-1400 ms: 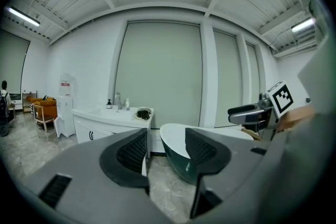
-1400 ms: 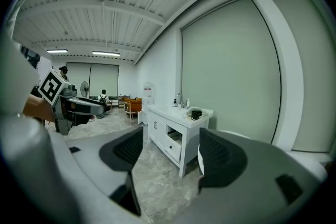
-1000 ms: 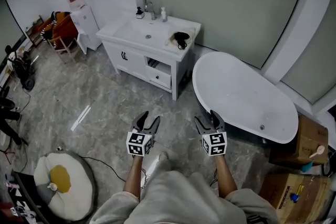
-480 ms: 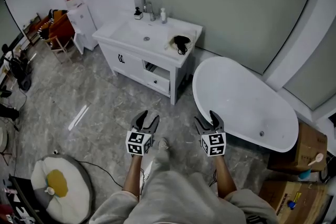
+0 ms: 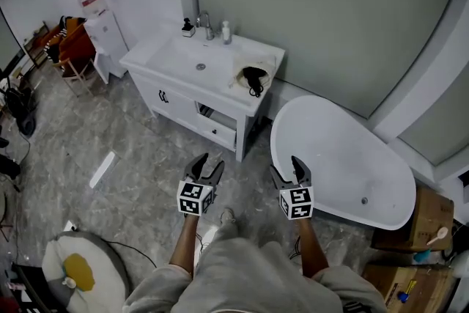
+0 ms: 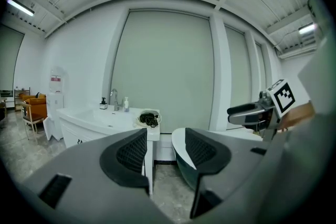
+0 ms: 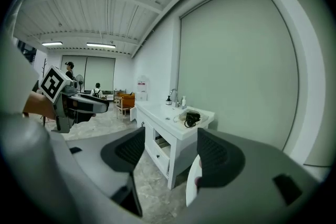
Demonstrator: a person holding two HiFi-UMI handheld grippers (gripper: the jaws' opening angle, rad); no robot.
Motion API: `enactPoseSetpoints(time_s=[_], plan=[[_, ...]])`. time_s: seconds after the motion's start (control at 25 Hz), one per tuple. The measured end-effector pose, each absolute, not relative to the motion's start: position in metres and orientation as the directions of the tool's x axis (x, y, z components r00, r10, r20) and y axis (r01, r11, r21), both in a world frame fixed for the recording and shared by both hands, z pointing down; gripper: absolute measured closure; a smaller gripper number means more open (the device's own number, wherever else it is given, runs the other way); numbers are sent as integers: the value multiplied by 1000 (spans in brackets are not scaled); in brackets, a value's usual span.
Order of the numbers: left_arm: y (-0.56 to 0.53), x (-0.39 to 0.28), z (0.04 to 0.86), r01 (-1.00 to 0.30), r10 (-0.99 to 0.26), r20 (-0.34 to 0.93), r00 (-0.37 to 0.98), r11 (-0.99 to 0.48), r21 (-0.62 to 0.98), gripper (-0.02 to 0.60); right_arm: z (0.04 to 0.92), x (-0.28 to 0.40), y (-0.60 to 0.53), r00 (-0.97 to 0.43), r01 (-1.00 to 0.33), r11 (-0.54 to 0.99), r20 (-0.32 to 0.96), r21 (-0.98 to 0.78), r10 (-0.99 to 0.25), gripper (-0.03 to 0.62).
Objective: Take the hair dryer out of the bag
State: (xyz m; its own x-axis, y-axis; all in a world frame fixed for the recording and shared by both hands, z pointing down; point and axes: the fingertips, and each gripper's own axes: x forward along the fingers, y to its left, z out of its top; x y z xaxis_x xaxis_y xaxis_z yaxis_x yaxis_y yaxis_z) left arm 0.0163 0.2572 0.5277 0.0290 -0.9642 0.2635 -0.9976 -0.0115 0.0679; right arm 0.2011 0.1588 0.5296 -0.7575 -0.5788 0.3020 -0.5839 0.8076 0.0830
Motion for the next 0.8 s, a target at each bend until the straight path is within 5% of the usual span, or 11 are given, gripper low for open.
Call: enactPoseSetpoints(time_s=[0.8], plan=[[92, -121, 510, -995, -966, 244, 86, -72, 68, 376, 515, 66, 8, -725, -618, 778, 305, 108, -618, 303]])
